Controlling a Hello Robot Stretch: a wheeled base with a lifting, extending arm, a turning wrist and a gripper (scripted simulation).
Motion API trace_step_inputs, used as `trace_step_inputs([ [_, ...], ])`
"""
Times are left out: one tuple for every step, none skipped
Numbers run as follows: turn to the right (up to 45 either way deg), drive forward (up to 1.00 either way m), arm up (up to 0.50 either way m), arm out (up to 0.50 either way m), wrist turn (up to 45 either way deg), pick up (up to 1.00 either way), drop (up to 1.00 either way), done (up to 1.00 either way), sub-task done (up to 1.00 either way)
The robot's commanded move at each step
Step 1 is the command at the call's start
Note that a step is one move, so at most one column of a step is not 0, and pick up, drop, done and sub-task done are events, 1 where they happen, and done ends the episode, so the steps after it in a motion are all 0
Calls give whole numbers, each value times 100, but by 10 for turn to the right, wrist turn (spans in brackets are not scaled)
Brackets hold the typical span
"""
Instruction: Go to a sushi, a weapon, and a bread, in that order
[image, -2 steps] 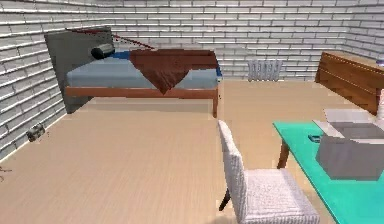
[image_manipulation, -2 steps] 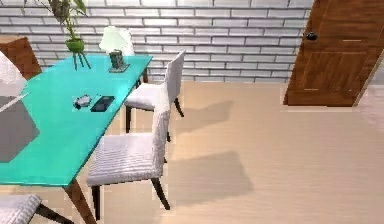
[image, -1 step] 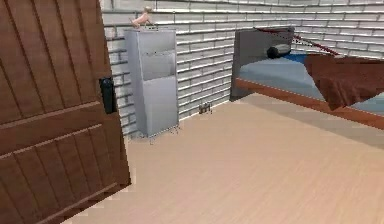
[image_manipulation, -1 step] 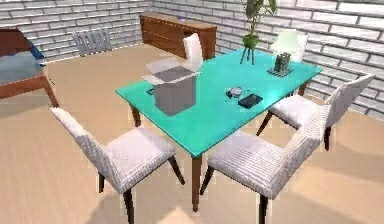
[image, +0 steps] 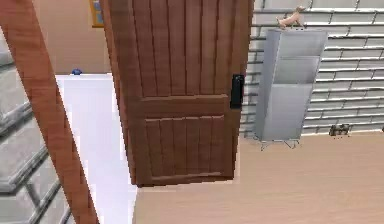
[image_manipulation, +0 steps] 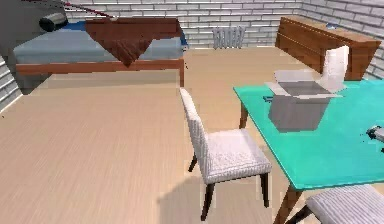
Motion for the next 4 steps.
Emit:
trace_step_inputs([
  [0, 70, 0, 0, 0, 0, 0, 0, 0],
  [-360, 0, 0, 0, 0, 0, 0, 0, 0],
  [0, 40, 0, 0, 0, 0, 0, 0, 0],
  [-450, 0, 0, 0, 0, 0, 0, 0, 0],
])
